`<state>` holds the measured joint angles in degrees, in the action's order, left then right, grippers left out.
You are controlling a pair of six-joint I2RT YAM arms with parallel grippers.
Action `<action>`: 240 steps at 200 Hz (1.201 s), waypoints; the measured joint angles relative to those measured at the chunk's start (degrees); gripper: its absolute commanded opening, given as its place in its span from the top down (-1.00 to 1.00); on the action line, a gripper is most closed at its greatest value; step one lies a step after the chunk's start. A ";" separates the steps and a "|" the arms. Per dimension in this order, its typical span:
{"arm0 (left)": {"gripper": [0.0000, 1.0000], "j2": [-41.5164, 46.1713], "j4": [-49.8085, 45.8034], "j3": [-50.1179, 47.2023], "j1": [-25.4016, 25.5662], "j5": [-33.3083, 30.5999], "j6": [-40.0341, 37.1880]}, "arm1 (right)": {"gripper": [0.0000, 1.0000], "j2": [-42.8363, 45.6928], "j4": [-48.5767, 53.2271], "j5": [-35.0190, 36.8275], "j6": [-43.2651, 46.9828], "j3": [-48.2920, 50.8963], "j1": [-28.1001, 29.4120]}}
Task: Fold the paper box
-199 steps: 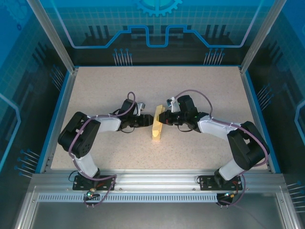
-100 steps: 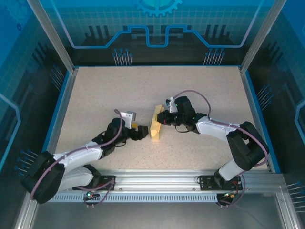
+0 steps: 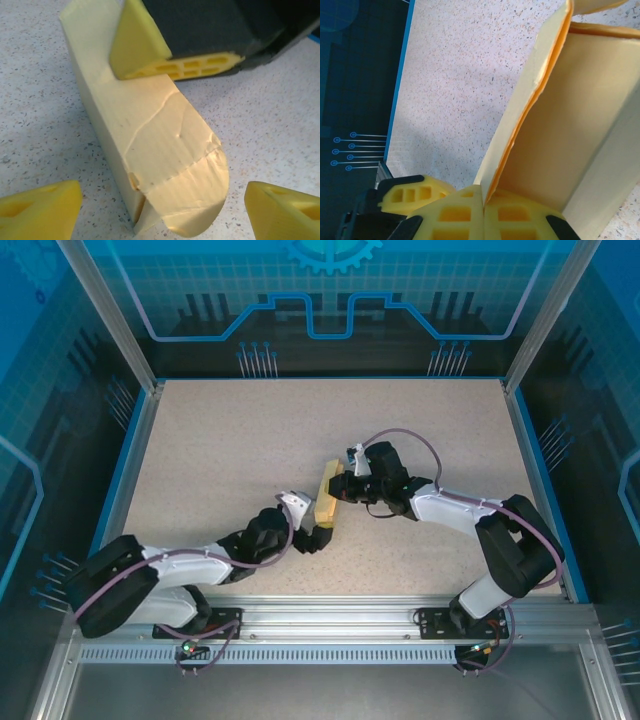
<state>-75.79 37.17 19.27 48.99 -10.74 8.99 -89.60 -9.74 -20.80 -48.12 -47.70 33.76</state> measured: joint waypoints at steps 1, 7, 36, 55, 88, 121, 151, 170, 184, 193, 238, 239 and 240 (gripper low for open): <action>-0.72 -0.13 0.11 0.04 0.04 -0.07 -0.04 | 0.88 0.00 0.00 0.02 0.00 0.00 0.00; -0.72 -1.51 1.05 0.28 0.55 -0.79 -0.59 | 0.88 0.00 0.02 0.02 -0.13 0.00 0.00; -0.69 -7.21 5.84 2.08 2.27 -4.79 -2.78 | 0.88 0.02 0.02 0.33 -0.35 0.00 0.11; -0.60 -10.43 10.03 2.51 2.69 -6.80 -3.52 | 0.88 0.17 0.15 0.66 -0.44 0.02 0.22; -0.40 -14.16 14.16 2.99 2.73 -8.48 -4.39 | 0.88 0.74 0.70 1.44 -0.57 0.15 0.37; -0.08 -15.98 16.72 3.13 2.71 -9.57 -4.81 | 0.85 1.29 0.98 2.40 -0.59 0.48 0.35; 0.14 -16.37 17.70 3.13 2.71 -10.34 -4.79 | 0.72 1.88 1.57 3.54 -0.76 0.48 0.31; 0.23 -16.44 17.99 3.10 2.71 -10.49 -5.05 | 0.65 2.43 2.38 3.85 -0.35 0.46 0.31; 0.27 -16.44 18.01 3.10 2.71 -10.34 -5.57 | 0.57 2.91 3.30 3.74 0.37 0.44 0.13; 0.29 -16.41 17.97 3.10 2.67 -10.01 -6.05 | 0.49 3.34 4.28 3.48 0.96 0.35 -0.13; 0.30 -13.46 15.98 3.08 -0.76 -4.79 -8.09 | 0.17 6.78 13.49 2.38 9.68 -3.72 -3.48; 0.30 -13.22 15.87 3.08 -0.98 -4.50 -8.15 | 0.16 6.86 13.68 2.38 9.81 -3.85 -3.56; 0.31 -13.09 15.80 3.08 -1.11 -4.35 -8.20 | 0.16 7.04 14.05 2.43 10.23 -4.09 -3.74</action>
<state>-88.88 52.97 22.35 47.88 -15.09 0.80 -82.56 4.32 -18.37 -37.89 -51.79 30.02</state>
